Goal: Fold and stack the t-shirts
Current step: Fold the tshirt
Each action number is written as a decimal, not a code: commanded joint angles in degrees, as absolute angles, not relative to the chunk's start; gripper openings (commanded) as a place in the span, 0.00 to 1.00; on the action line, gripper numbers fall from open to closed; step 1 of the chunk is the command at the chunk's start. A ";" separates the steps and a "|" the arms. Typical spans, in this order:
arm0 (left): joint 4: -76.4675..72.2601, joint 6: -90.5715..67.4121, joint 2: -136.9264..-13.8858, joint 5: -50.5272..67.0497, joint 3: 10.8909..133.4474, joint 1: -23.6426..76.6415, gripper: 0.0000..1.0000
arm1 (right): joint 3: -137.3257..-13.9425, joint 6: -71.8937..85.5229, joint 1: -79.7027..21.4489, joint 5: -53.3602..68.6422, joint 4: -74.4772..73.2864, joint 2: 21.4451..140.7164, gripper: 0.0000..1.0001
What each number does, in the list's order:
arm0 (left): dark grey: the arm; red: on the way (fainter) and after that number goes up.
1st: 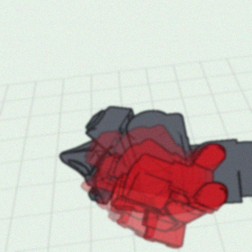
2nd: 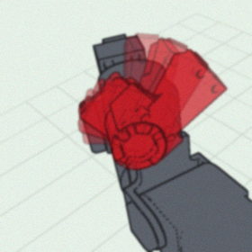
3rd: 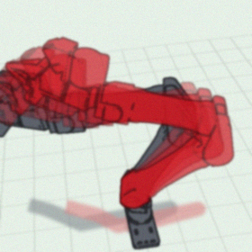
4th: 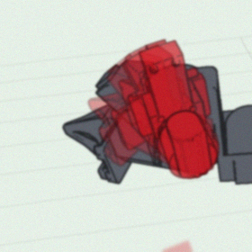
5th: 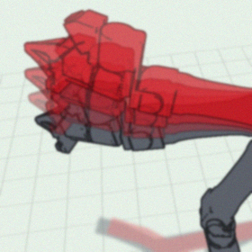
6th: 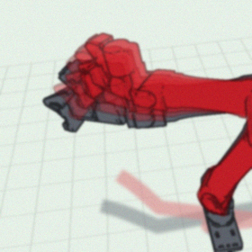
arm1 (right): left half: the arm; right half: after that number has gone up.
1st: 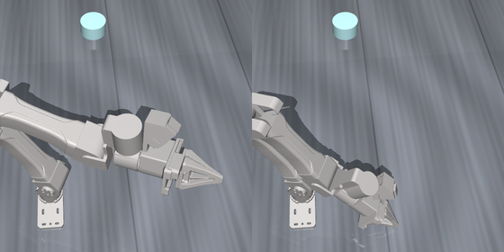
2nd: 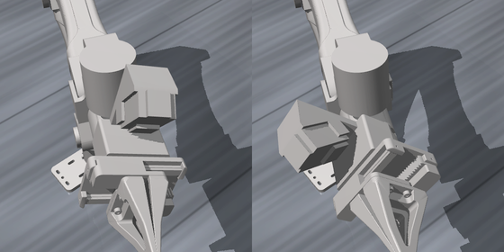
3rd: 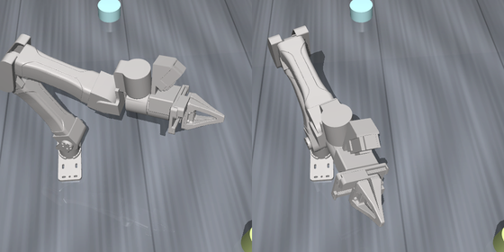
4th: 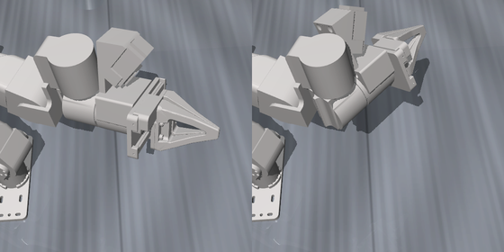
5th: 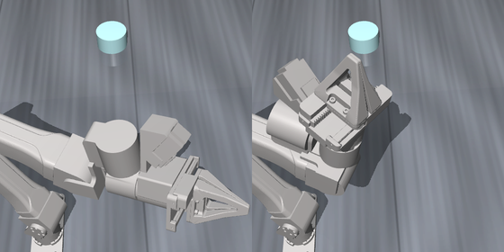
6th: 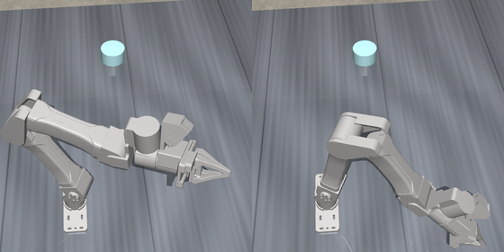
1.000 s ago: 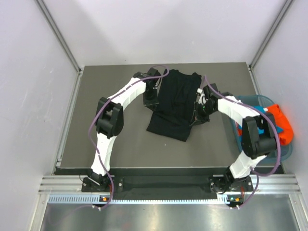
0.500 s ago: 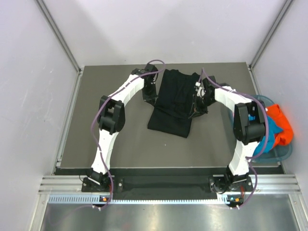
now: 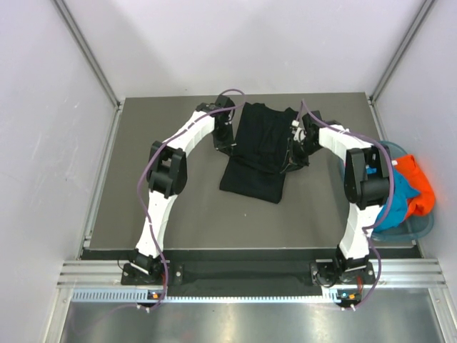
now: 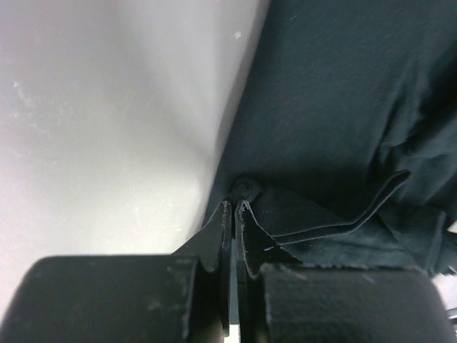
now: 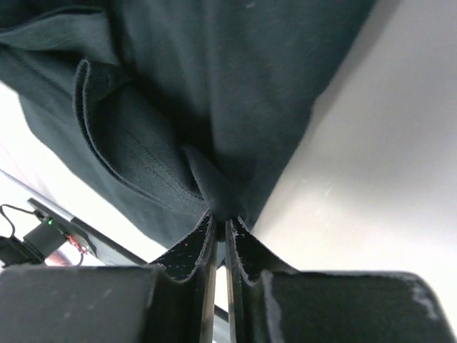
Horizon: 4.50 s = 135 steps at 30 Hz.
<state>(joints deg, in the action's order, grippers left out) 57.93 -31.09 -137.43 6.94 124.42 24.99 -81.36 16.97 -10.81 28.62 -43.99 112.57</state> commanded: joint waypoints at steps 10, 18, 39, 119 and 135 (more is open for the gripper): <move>49.04 -31.82 -140.35 9.67 131.65 22.77 0.41 | -90.60 21.87 -5.19 33.65 -38.94 118.82 0.29; 50.36 -25.94 -131.42 5.54 127.12 21.10 0.74 | -102.31 21.11 -2.20 32.79 -45.34 120.42 0.47; 34.46 -17.40 -115.84 25.57 83.41 20.92 0.68 | -47.64 26.45 -13.71 34.98 -18.02 91.05 0.65; 27.06 -23.47 -114.44 18.21 84.64 26.28 0.00 | -78.13 13.18 -8.61 33.40 -29.00 109.86 0.00; 33.05 -21.80 -119.53 12.13 92.02 26.02 0.00 | -83.76 12.48 -8.70 31.47 -33.14 116.19 0.00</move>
